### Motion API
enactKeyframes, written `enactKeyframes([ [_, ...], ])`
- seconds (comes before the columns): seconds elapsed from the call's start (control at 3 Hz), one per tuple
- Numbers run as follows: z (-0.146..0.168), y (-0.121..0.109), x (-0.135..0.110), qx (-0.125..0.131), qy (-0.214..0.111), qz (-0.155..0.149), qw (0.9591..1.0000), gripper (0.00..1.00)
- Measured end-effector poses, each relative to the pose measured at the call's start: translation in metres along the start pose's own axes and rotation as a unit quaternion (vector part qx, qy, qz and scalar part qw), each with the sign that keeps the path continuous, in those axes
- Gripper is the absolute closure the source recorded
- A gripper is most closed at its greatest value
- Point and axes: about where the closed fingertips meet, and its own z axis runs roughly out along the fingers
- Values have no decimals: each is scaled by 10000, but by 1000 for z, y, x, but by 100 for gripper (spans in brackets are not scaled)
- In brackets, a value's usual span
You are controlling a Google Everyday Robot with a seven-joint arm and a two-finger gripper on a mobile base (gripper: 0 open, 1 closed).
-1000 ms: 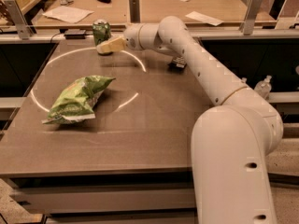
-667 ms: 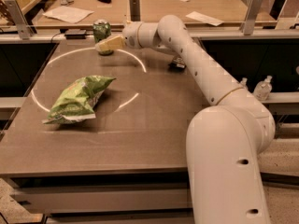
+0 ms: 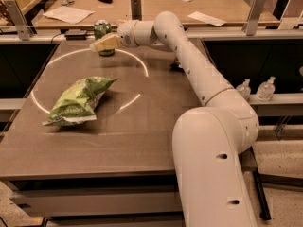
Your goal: Pick green can
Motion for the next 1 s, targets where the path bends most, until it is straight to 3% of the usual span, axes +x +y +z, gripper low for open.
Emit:
enactKeyframes([
  [0.67,14,11,0,-359,8,68,9993,41],
  [1.0,13,8,0,-352,41,80,9993,63],
])
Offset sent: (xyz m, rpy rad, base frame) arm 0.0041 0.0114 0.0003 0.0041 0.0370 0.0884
